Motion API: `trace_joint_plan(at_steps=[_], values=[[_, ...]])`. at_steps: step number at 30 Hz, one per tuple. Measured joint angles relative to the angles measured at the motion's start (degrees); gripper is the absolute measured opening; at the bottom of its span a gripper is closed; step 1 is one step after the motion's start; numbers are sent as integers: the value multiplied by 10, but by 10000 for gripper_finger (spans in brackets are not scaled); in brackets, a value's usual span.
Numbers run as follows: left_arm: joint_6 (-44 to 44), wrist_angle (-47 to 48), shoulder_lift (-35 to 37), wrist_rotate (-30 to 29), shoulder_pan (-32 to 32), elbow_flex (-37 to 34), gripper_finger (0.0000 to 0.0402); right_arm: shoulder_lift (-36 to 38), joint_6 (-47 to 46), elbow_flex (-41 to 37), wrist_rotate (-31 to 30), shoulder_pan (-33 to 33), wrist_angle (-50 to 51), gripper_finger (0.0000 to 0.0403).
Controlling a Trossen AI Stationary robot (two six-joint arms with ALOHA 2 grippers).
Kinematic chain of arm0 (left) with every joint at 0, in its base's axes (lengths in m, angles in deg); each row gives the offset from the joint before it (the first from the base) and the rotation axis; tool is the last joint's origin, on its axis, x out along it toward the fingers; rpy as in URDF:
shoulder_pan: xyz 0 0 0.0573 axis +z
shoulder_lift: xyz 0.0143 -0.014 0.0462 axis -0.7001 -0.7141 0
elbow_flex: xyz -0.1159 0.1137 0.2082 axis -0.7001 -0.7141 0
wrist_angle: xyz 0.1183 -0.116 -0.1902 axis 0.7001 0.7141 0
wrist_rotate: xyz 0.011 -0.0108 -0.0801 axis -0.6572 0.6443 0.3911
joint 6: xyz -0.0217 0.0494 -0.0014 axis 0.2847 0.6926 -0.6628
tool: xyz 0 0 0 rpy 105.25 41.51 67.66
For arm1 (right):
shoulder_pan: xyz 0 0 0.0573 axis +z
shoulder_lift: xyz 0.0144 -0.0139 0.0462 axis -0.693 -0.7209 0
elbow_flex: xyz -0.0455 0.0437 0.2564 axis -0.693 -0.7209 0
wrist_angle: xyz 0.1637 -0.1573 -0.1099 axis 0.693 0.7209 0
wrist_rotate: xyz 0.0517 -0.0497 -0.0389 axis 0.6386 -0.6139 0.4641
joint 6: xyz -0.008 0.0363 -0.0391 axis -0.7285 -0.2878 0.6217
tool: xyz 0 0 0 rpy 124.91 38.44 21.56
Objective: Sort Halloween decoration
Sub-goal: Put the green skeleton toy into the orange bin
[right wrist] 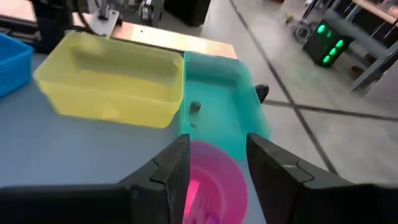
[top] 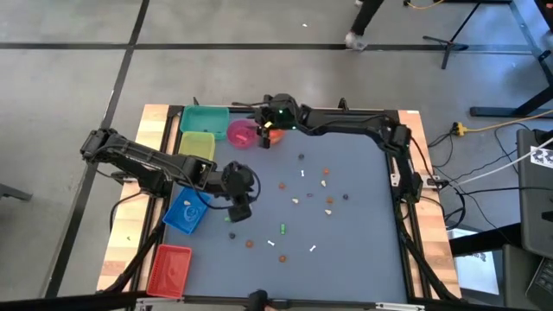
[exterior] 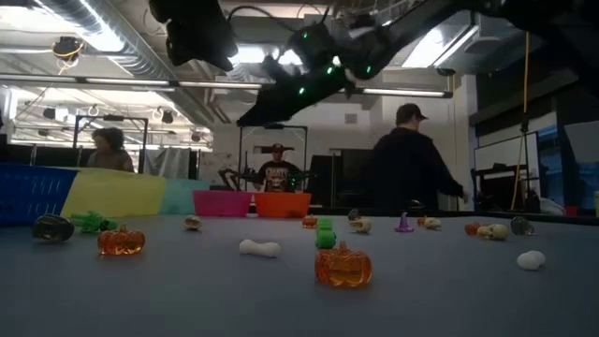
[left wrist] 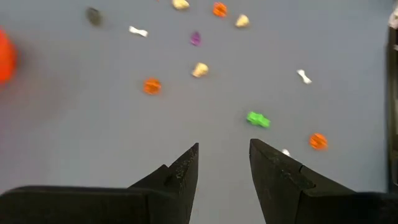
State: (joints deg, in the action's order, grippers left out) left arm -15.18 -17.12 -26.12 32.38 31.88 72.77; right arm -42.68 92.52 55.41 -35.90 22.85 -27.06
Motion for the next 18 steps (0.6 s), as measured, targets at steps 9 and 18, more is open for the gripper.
trace_joint_plan(at_steps=[9,18], values=[[-38,13,-3,17,-19,0,128,124,32,0,0,1,234,156],[-107,103,-3,43,-41,0,163,268,27,0,1,8,454,156]])
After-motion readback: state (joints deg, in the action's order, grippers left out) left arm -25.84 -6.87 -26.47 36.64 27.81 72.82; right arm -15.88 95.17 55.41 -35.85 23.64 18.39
